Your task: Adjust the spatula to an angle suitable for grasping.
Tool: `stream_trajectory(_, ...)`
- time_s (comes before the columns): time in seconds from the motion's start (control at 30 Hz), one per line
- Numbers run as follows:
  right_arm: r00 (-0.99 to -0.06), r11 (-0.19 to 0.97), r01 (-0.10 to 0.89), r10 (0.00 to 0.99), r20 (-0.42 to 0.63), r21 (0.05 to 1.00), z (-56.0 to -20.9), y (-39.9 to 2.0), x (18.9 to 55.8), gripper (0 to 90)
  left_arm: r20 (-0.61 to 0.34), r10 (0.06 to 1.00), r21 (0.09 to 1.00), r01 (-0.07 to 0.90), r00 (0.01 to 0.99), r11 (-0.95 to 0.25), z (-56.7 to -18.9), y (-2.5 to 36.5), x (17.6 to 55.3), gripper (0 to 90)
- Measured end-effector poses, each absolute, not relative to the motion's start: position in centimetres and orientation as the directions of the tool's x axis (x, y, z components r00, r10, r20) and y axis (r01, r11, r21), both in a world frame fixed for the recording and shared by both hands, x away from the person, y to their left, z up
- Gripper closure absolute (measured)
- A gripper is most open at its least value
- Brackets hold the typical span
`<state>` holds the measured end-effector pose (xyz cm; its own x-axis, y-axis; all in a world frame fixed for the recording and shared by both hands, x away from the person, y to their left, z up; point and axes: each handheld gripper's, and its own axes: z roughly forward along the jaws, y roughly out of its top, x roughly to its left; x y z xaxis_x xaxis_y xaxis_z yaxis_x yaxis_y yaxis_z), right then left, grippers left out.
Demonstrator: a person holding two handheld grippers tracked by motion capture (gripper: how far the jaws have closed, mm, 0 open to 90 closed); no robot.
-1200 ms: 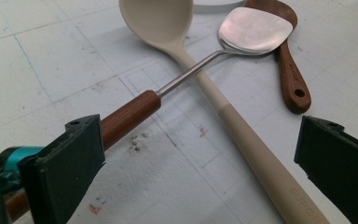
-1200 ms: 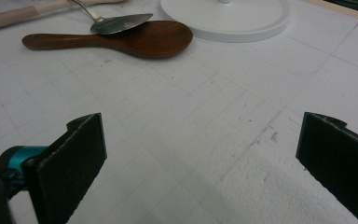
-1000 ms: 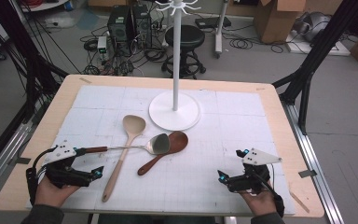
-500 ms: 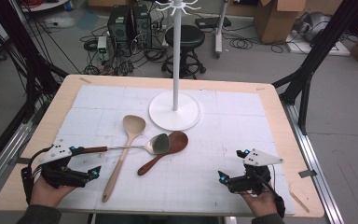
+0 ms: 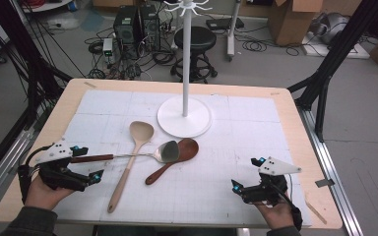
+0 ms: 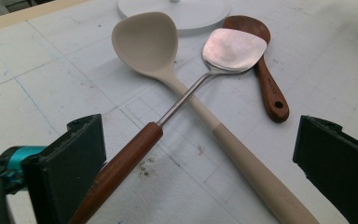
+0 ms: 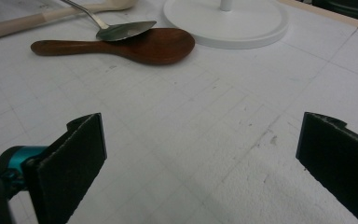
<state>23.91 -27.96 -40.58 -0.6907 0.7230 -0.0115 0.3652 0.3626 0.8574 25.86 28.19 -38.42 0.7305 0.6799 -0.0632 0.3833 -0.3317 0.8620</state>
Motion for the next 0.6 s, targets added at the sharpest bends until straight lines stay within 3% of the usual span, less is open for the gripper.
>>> stream_trajectory(0.3,-0.685,0.354,0.371,0.728,-0.004,0.858,-40.6,-28.1,23.8,0.6,-0.063,0.672,0.863,0.378,0.738,-0.334,-38.0,28.9,26.9,7.7)
stream_trajectory(0.6,-0.693,0.361,0.369,0.721,-0.006,0.857,-40.7,-28.0,24.1,0.6,-0.022,0.639,0.833,0.368,0.769,-0.413,-35.9,30.4,29.0,11.5)
